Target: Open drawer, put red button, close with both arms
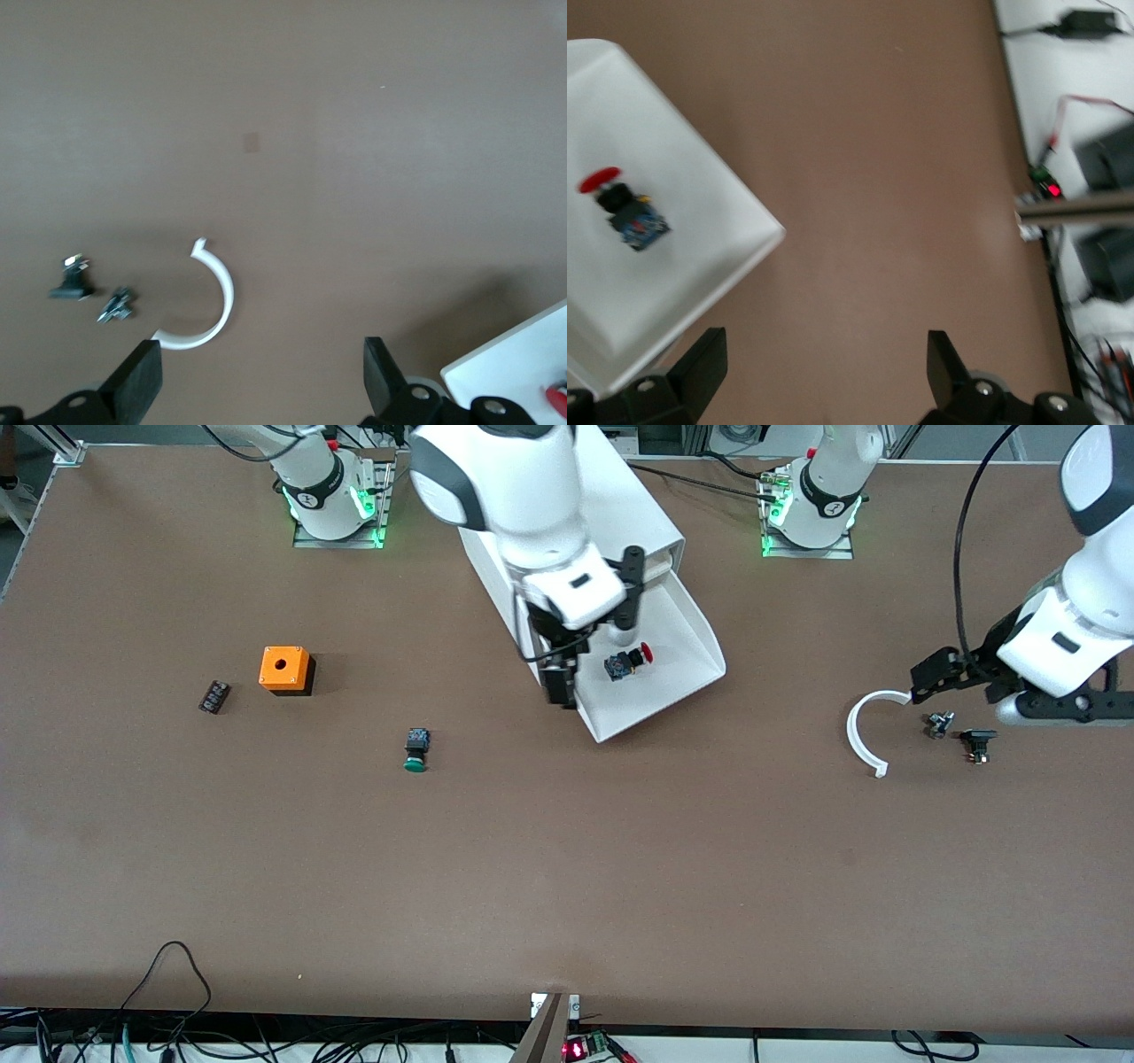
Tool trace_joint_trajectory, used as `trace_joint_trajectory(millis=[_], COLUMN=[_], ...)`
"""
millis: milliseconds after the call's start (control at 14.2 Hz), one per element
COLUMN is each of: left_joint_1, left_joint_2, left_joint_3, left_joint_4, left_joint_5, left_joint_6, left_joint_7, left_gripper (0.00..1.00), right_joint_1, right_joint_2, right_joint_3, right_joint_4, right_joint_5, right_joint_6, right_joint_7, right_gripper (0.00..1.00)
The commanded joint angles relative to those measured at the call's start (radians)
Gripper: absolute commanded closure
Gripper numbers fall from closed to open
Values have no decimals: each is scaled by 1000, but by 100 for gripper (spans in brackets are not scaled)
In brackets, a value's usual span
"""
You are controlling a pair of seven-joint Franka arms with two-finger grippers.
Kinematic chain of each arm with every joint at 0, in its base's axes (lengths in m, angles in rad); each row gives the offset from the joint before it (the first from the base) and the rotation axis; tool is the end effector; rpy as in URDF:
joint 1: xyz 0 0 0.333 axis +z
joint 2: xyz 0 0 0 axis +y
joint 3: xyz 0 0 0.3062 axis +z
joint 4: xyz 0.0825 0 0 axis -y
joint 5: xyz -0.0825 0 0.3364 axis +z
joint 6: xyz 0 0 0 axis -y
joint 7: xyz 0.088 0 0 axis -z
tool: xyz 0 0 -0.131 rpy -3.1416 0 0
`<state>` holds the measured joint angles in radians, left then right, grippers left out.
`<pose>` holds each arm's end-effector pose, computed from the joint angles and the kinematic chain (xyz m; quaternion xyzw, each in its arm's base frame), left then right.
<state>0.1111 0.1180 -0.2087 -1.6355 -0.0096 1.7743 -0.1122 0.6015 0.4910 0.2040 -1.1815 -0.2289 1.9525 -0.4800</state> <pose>0.5518 -0.0497 0.5196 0.9997 0.0091 0.0098 0.0180 0.5088 0.4521 0.5159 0.7854 0.5986 0.1520 0.0415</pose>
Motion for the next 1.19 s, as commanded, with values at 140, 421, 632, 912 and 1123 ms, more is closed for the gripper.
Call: trace_joint_trajectory(millis=[140,421,632,912,1123], left_joint_1=[-16,-95,-165,-232,-257], left_joint_2=[66,143,204,229,253], left_joint_3=[-107,-132,-132,-133,-135], left_joint_4=[-185,-279,-287,-366,-386], left_joint_5=[-21,-18,-13,-10,-15], left_joint_6=[320,528,548,628,657], left_joint_7=[-215,-438,-578,-750,-767], left_gripper=[0,0,0,0,0], right_joint_1=[-104,-156,-238,-402,-443], right_joint_2=[-61,-74,-109,-166,-179], right_joint_3=[-54,-135,-163,-161,-173], right_joint_4=[-102,-142,-217,-260,-260], right_joint_5=[43,43,46,59,57], right_joint_6=[-59,-96,-136,-136,-141], right_joint_7=[263,622,808,845,850], right_gripper=[0,0,0,0,0])
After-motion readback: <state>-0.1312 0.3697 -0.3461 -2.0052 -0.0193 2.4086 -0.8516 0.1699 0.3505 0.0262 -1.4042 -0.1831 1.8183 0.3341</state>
